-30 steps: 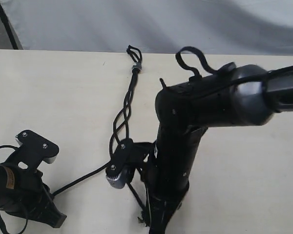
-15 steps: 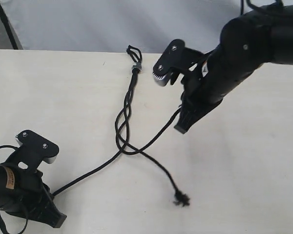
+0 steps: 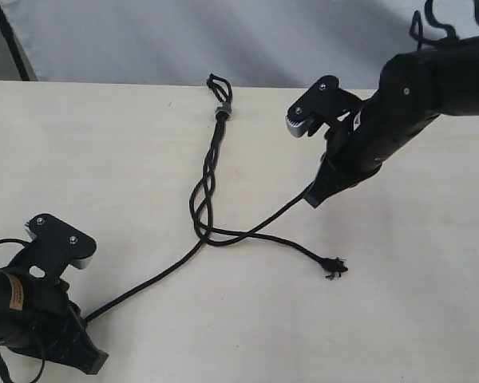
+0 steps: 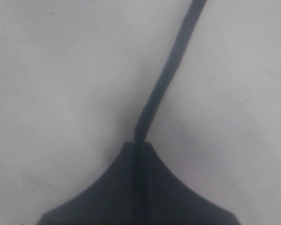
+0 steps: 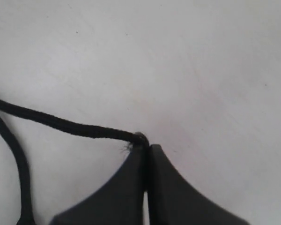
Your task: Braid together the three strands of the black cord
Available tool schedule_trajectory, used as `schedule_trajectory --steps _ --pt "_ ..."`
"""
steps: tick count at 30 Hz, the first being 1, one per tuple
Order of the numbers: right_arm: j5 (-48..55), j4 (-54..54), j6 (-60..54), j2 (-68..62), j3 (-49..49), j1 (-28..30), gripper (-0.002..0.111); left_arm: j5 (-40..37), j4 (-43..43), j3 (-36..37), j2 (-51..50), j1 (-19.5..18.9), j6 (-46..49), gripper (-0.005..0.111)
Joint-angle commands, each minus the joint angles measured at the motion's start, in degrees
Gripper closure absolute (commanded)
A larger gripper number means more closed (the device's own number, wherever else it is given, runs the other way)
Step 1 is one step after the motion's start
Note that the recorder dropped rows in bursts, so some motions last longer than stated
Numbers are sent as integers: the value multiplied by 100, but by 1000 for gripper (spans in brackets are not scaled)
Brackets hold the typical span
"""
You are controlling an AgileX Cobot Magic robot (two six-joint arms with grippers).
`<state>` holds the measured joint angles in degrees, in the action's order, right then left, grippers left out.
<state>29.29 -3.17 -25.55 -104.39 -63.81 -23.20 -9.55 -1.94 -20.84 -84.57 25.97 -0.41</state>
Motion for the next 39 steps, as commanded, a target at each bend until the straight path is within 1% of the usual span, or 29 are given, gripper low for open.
schedule_trajectory --steps 1,4,10,14,17,19,23,25,28,33,39 --pt "-427 -123 -16 -379 -26 41 108 -85 -16 51 -12 -16 -48 105" --pt "-418 -140 45 -529 -26 41 108 -86 -16 51 -12 -16 -59 105" --pt "495 184 67 -479 -26 25 108 -158 -42 51 -12 -16 -129 105" --pt "1003 542 -114 -278 -13 -95 108 -557 -330 51 -12 51 -129 105" --pt "1096 633 -150 -63 15 -228 108 -595 -469 51 -1 373 -129 105" --pt "1105 647 -150 73 25 -310 108 -704 -469 51 -1 732 -129 105" --pt "1159 786 -150 307 25 -322 108 -854 -644 51 -1 1309 -129 105" --pt "1159 798 -165 379 25 -322 108 -890 -796 51 -1 1494 -129 105" --pt "971 798 -232 435 25 -322 108 -899 -904 51 -1 1656 -129 105" --pt "387 672 -297 423 25 -216 108 -1108 -929 51 -1 1704 -129 105" --pt "-170 615 -297 423 25 -145 108 -1136 -929 51 -1 1704 -129 105"
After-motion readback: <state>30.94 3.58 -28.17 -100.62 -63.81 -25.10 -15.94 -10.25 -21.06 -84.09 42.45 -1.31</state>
